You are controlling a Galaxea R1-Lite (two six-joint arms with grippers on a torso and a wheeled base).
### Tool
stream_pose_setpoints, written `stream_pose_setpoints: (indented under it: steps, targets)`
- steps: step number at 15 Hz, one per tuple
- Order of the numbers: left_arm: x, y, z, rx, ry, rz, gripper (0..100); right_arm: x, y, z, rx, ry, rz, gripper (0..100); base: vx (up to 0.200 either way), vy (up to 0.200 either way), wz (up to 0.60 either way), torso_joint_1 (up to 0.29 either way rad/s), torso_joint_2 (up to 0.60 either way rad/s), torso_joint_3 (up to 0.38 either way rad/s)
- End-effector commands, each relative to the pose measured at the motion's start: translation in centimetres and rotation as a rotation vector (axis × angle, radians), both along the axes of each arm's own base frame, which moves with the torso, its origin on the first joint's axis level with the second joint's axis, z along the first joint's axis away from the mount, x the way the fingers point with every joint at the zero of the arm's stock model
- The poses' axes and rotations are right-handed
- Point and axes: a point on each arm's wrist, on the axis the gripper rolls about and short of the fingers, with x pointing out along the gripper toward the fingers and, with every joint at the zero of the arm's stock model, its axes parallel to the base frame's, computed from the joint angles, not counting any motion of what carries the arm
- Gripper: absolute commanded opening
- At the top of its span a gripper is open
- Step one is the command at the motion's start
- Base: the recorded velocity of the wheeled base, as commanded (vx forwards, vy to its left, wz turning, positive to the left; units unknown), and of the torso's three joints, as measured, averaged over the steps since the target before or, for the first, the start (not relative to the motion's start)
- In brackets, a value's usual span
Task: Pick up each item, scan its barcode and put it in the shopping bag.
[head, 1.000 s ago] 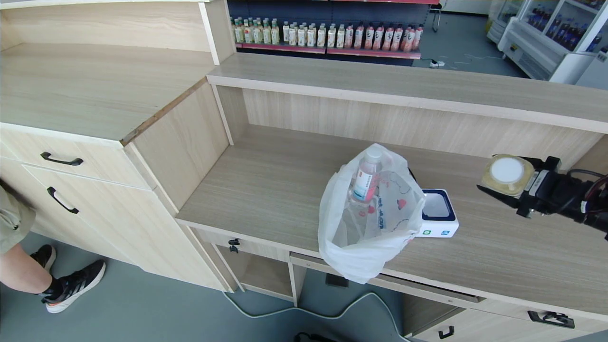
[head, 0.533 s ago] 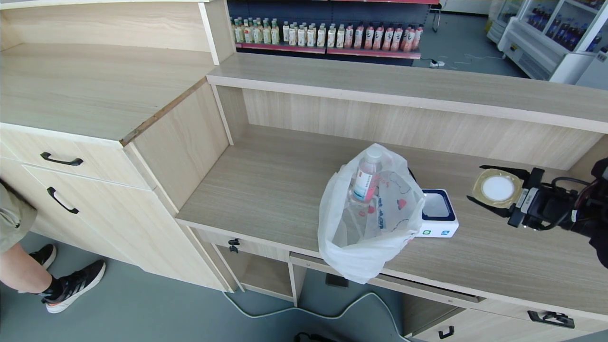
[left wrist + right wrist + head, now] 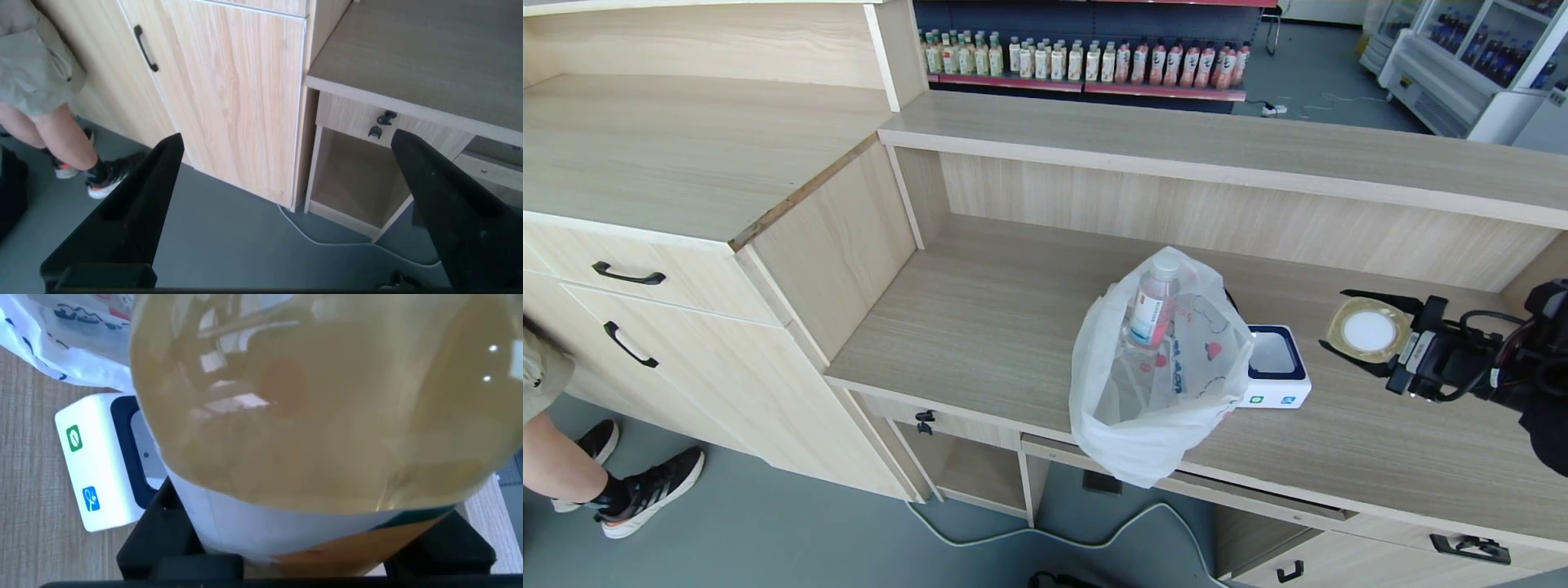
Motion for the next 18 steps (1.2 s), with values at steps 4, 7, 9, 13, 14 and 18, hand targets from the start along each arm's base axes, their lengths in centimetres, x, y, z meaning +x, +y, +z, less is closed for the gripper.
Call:
stream_pose_setpoints:
  steps: [4, 7, 9, 13, 14, 18]
  targets:
    - [0.0, 0.0, 0.0, 0.0, -0.001, 0.0, 100, 0.2, 0.5, -0.3, 0.001, 0.003, 0.016, 0, 0.0, 0.0, 0.0, 0.0, 0.0, 0.0]
    - [0.0, 0.0, 0.0, 0.0, -0.001, -0.001, 100, 0.6, 0.5, -0.6, 0.002, -0.002, 0.019, 0, 0.0, 0.0, 0.0, 0.0, 0.0, 0.0]
    - [0.0, 0.0, 0.0, 0.0, -0.001, 0.0, 100, 0.8, 0.8, -0.8, 0.003, -0.004, 0.03, 0, 0.0, 0.0, 0.0, 0.0, 0.0, 0.0]
    - [0.0, 0.0, 0.0, 0.0, -0.001, 0.0, 100, 1.3, 1.7, -1.6, 0.005, 0.009, 0.059, 0, 0.0, 0.0, 0.0, 0.0, 0.0, 0.0]
    - [0.0, 0.0, 0.0, 0.0, -0.001, -0.001, 100, 1.3, 1.8, -1.8, 0.007, 0.013, 0.062, 0, 0.0, 0.0, 0.0, 0.0, 0.0, 0.0]
    - [0.0, 0.0, 0.0, 0.0, -0.001, 0.0, 100, 1.8, 2.7, -2.2, 0.005, 0.005, 0.089, 0, 0.0, 0.0, 0.0, 0.0, 0.0, 0.0]
